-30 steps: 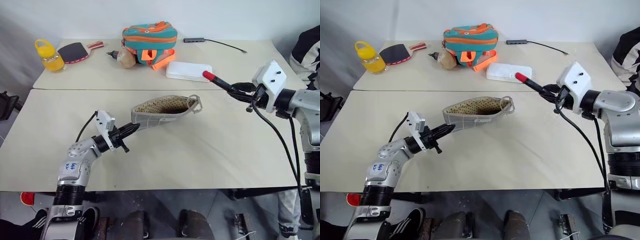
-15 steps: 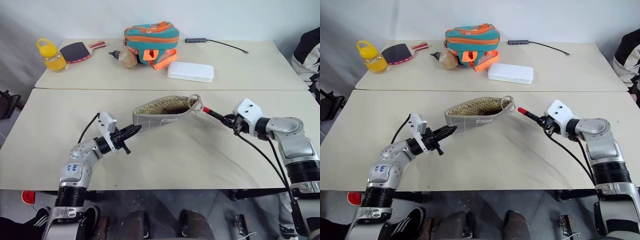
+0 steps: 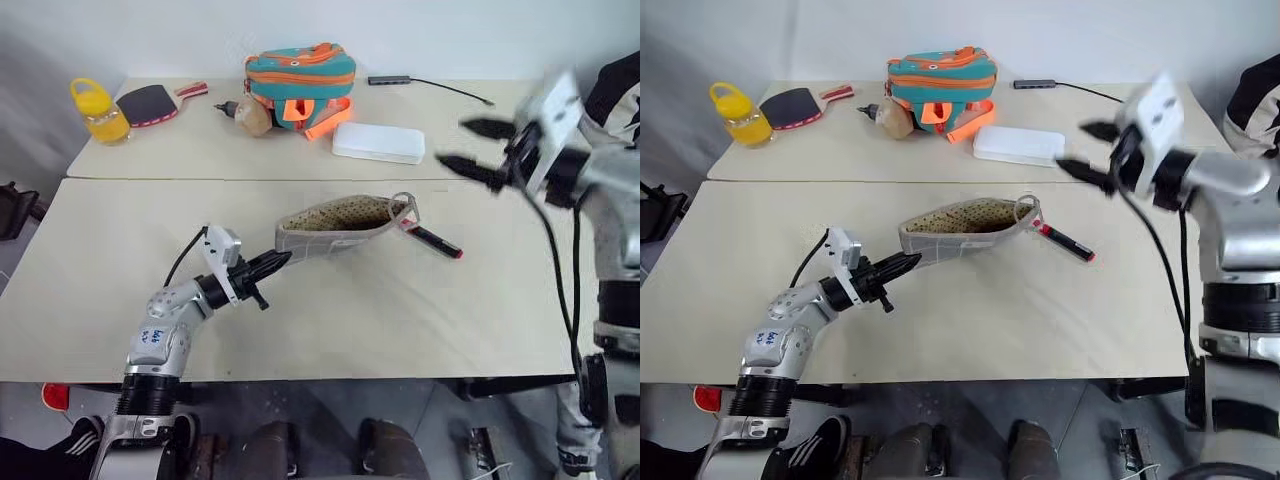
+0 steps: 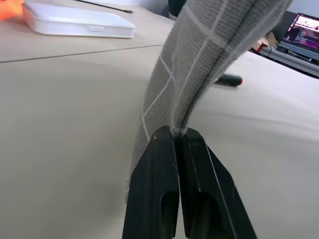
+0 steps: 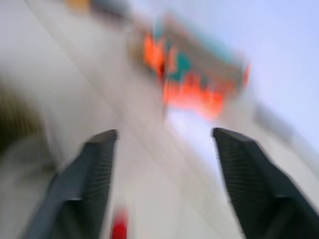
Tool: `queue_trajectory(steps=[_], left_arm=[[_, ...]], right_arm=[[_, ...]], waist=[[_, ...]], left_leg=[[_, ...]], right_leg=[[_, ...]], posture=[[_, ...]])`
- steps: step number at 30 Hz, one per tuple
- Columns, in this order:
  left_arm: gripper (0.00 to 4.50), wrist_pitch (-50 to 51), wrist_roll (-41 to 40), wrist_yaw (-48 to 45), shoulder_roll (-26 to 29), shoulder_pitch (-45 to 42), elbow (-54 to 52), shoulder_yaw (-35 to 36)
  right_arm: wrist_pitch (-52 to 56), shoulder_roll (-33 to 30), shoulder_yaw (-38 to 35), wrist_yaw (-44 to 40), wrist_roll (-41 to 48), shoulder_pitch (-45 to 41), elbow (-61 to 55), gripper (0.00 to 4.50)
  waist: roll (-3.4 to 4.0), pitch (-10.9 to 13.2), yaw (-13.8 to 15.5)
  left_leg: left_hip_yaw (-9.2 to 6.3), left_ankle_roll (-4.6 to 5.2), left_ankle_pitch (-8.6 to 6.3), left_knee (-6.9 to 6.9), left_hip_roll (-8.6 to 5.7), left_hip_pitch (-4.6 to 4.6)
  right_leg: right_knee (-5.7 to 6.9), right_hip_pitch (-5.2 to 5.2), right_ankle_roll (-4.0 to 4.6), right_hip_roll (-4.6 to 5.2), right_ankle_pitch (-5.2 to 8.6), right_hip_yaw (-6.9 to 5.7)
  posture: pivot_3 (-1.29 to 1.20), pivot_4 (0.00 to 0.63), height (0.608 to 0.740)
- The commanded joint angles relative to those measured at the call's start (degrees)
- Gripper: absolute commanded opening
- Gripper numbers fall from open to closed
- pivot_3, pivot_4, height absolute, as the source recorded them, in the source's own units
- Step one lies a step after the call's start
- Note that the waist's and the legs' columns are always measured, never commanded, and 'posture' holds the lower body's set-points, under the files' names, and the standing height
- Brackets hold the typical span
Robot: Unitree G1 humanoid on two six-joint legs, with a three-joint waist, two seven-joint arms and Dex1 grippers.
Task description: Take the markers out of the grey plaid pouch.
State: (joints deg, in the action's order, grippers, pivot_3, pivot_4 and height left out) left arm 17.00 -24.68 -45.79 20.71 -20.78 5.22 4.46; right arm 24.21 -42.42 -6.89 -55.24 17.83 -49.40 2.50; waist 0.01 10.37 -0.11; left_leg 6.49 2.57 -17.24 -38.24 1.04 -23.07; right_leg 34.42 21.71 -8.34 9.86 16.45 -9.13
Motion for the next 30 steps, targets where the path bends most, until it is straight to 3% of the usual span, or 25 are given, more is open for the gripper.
queue_trajectory(steps=[1, 6, 7, 17, 25, 28, 30], left_arm=[[0.00, -0.1, -0.9, 0.2, -0.7, -0.5, -1.7, 0.0], [0.00, 1.4, -1.0, -0.1, -1.4, -0.5, -3.4, -1.6], [0.00, 1.9, -1.1, -0.3, -1.4, -0.4, -4.0, -2.0], [0.00, 6.8, -1.6, -2.4, -0.5, 0.8, -8.4, -5.6], [0.00, 10.7, -2.8, -4.4, 0.0, 1.0, -9.4, -7.2], [0.00, 10.6, -2.9, -4.0, -0.6, 0.9, -7.5, -6.8], [0.00, 10.6, -3.4, -3.5, -1.6, 0.9, -5.8, -6.0]], right_arm=[[2.2, 3.1, 3.8, -1.1, 3.6, 0.8, -8.1, 1.91], [-6.2, 1.1, 14.2, -7.2, -3.4, 3.7, -12.3, 0.15], [-6.7, 1.6, 15.0, -7.5, -3.7, 3.7, -12.3, 0.03], [-26.5, -1.6, 27.0, -11.0, -23.3, -0.4, 1.6, 0.03], [-18.3, -0.8, 29.5, -21.8, -23.0, -4.2, 1.1, 0.03], [-16.6, 0.6, 31.7, -22.3, -26.0, -4.5, 2.6, 0.55], [-17.1, 2.3, 32.8, -20.8, -28.1, -5.0, 5.0, 1.22]], waist=[[-0.02, 0.0, 0.1], [-0.03, 0.0, 0.4], [-0.03, 0.0, 0.3], [-0.03, 0.0, -0.1], [-0.03, 0.0, -0.1], [-0.03, 0.0, -0.1], [-0.02, 0.0, -0.1]], left_leg=[[-0.03, -0.01, -0.01, 0.00, -0.01, 0.00], [-0.02, 0.03, -0.01, -0.03, -0.13, -0.06], [0.02, 0.04, -0.01, -0.04, -0.14, -0.06], [0.09, 0.04, 0.01, -0.05, -0.12, -0.01], [0.05, 0.03, 0.01, -0.07, -0.05, -0.01], [0.05, 0.03, 0.01, -0.07, -0.05, -0.01], [0.05, 0.02, 0.01, -0.07, -0.05, -0.01]], right_leg=[[0.00, -0.01, 0.00, 0.00, 0.00, -0.03], [-0.02, -0.01, -0.01, 0.05, 0.00, -0.01], [-0.04, -0.01, -0.01, 0.06, 0.00, 0.01], [-0.02, 0.01, -0.01, 0.03, 0.00, 0.06], [-0.02, -0.01, 0.00, 0.01, 0.00, 0.04], [-0.02, -0.01, 0.00, 0.01, 0.00, 0.04], [-0.01, -0.01, 0.00, 0.01, 0.00, 0.04]], posture=[[0.00, 0.150, 0.740], [0.00, 0.150, 0.740], [0.00, 0.150, 0.740], [0.00, 0.150, 0.740], [0.00, 0.150, 0.740], [0.00, 0.150, 0.740], [0.00, 0.150, 0.740]])
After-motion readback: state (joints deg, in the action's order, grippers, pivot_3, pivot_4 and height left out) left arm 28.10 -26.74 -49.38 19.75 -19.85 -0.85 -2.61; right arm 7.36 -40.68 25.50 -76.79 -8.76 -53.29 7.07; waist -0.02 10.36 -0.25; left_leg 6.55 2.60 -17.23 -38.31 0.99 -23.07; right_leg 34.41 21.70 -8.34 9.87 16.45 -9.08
